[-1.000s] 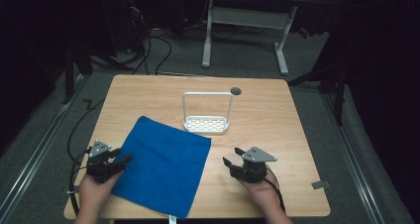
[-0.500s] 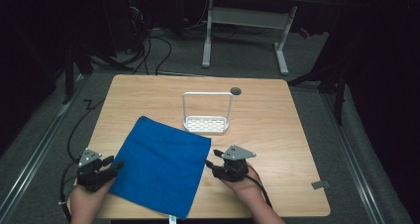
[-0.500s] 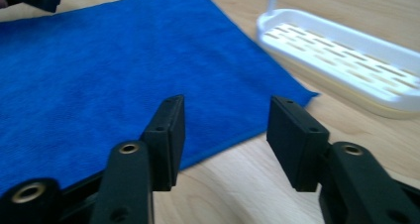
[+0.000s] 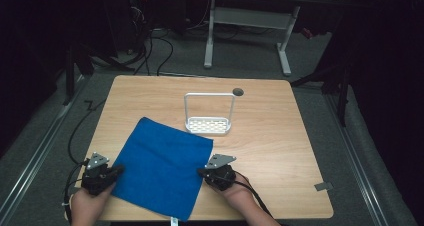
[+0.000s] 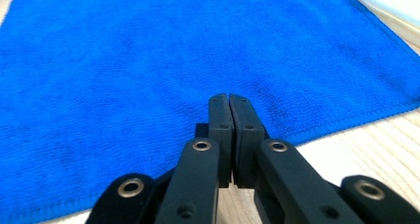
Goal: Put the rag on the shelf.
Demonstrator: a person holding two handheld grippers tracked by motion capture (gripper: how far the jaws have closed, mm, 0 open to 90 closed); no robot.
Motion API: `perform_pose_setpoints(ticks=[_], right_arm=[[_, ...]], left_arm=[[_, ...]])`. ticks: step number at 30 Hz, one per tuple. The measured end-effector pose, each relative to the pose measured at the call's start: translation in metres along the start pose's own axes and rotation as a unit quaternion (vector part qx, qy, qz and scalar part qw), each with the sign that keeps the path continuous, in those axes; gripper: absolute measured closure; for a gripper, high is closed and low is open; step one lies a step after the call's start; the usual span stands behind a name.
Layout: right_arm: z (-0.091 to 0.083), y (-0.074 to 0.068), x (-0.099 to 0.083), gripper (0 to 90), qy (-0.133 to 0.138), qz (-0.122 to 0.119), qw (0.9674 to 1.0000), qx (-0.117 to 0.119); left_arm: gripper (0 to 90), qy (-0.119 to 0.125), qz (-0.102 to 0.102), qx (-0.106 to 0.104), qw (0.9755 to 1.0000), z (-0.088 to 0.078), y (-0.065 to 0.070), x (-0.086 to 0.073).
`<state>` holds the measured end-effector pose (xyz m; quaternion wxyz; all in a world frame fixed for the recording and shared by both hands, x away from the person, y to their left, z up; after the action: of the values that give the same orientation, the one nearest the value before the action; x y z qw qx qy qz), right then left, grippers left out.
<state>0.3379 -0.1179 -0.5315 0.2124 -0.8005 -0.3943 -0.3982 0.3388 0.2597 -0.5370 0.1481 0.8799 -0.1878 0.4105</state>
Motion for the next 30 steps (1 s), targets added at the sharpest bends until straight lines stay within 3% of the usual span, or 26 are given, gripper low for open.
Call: perform_pose_setpoints(ticks=[6,9,15,22,25,30], right_arm=[[0.008,0.005,-0.002,90.0,-0.012,0.007,0.9999,-0.007],[0.007,0.003,-0.003,90.0,-0.014,0.002,0.9998,-0.015],[0.000,0.006,-0.007,90.0,-0.018,0.002,0.9996,-0.020],[-0.017,0.014,-0.017,90.0,-0.025,0.009,0.9988,-0.041],[-0.029,0.019,-0.025,90.0,-0.026,0.018,0.9978,-0.058],[-0.045,0.026,-0.035,90.0,-0.030,0.034,0.9960,-0.078]], left_arm=[[86.9,0.001,0.004,-0.002,1.0000,-0.001,0.000,-0.001],[87.1,0.002,0.001,-0.007,1.0000,-0.002,0.001,-0.003],[89.0,-0.004,0.016,-0.017,0.9997,-0.004,0.012,-0.004],[89.2,-0.008,0.019,-0.060,0.9980,0.001,0.028,-0.003],[89.1,-0.017,0.041,-0.089,0.9950,0.005,0.045,-0.001],[89.1,-0.027,0.057,-0.110,0.9919,0.011,0.060,0.003]])
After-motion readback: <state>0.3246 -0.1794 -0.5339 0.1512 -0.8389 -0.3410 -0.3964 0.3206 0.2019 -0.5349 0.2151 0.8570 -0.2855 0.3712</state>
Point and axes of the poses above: each handheld gripper's, and its own axes: z roughly forward along the jaws, x roughly out of its top, y roughly to its right, the point moved 1 cm from there along z, roughly forward along the jaws, and after that the axes turned 5 degrees about y, right-handed, at the moved point
